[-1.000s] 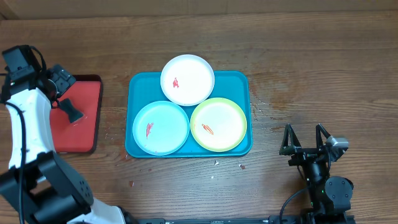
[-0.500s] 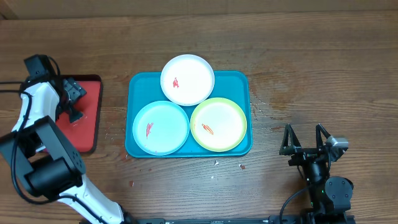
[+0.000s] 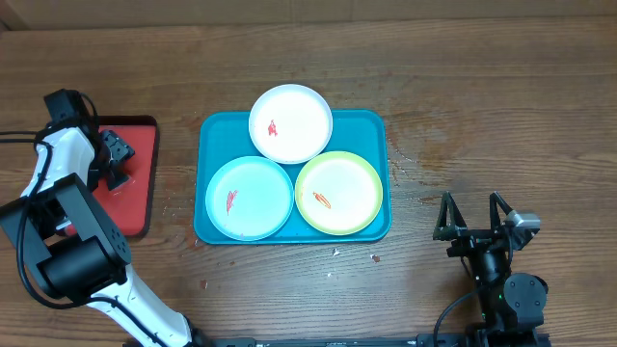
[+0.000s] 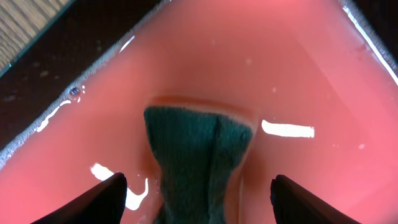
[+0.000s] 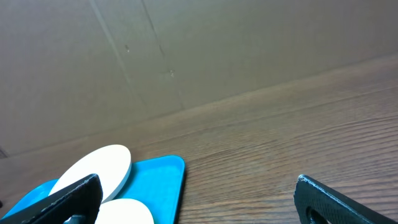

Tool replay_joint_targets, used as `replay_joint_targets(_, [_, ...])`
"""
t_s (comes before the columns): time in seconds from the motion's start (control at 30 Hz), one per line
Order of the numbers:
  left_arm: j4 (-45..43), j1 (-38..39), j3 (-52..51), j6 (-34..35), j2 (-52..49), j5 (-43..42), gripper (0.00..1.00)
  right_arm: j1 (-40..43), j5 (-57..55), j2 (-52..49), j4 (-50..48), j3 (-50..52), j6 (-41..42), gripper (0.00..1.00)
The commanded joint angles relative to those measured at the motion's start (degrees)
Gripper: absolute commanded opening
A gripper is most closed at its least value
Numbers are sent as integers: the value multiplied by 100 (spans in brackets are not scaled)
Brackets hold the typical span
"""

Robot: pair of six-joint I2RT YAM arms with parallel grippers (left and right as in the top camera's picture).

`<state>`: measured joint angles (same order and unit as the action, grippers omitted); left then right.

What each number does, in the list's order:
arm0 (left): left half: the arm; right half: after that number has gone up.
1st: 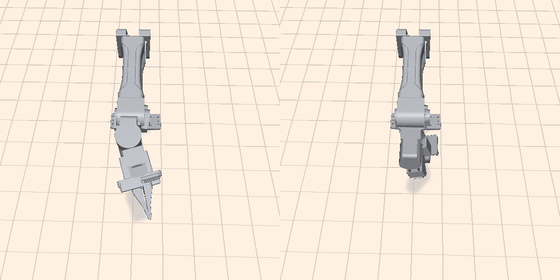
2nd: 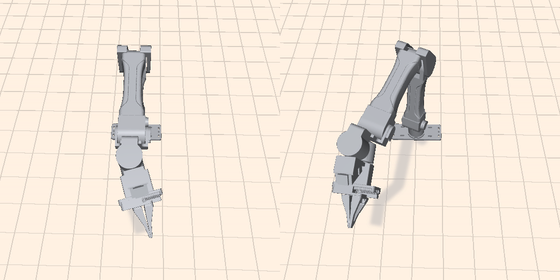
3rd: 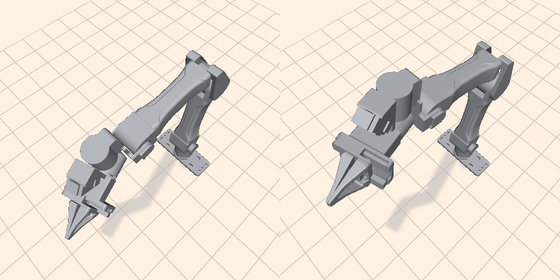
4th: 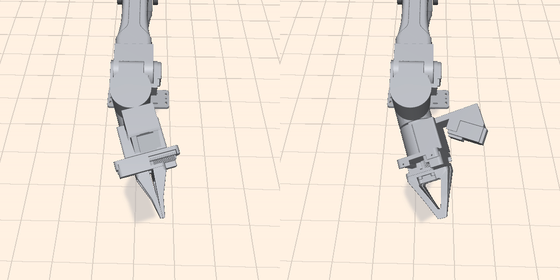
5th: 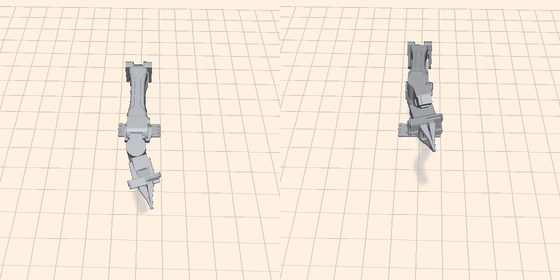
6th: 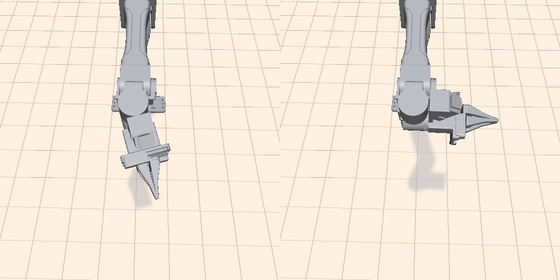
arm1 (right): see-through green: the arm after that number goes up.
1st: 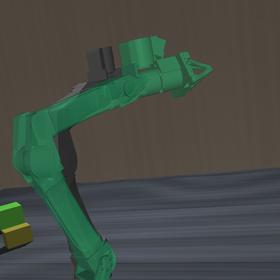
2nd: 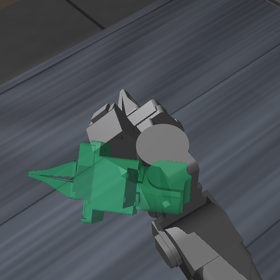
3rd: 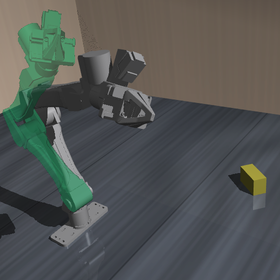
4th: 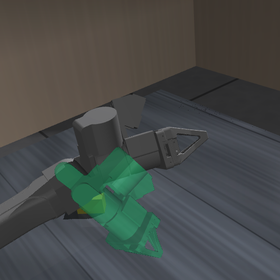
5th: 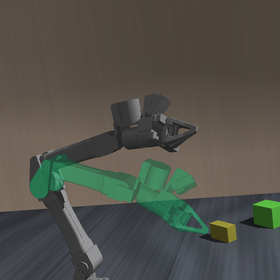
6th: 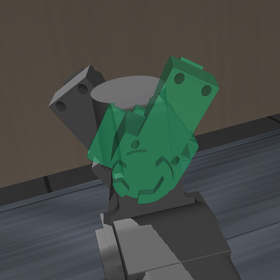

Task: Clean dirty plates on tray and stack at the side
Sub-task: 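Move the left gripper to the green sponge and grasp it, then lift the green sponge with the left gripper out of the red tray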

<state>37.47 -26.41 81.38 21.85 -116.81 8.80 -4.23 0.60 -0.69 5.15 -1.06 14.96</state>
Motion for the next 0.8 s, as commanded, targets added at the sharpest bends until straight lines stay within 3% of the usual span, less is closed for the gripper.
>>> replay_joint_targets(0.0, [13, -61, -94, -87, -94, 79, 74, -31, -52, 52, -33, 59, -20, 100])
replay_joint_targets(0.23, [-293, -68, -485, -90, -96, 175, 77, -31, -52, 52, -33, 61, -20, 100])
replay_joint_targets(0.43, [-286, -68, -485, -90, -96, 426, 71, -31, -52, 52, -33, 59, -20, 100])
replay_joint_targets(0.53, [-306, -68, -485, -90, -96, 424, 57, -31, -52, 52, -33, 59, -20, 100])
replay_joint_targets(0.6, [-304, -68, -485, -90, -96, 426, 39, -31, -52, 52, -33, 59, -20, 100])
replay_joint_targets(0.77, [-313, -68, -461, -269, -87, 518, 10, -31, -55, 52, -33, 61, -20, 100])
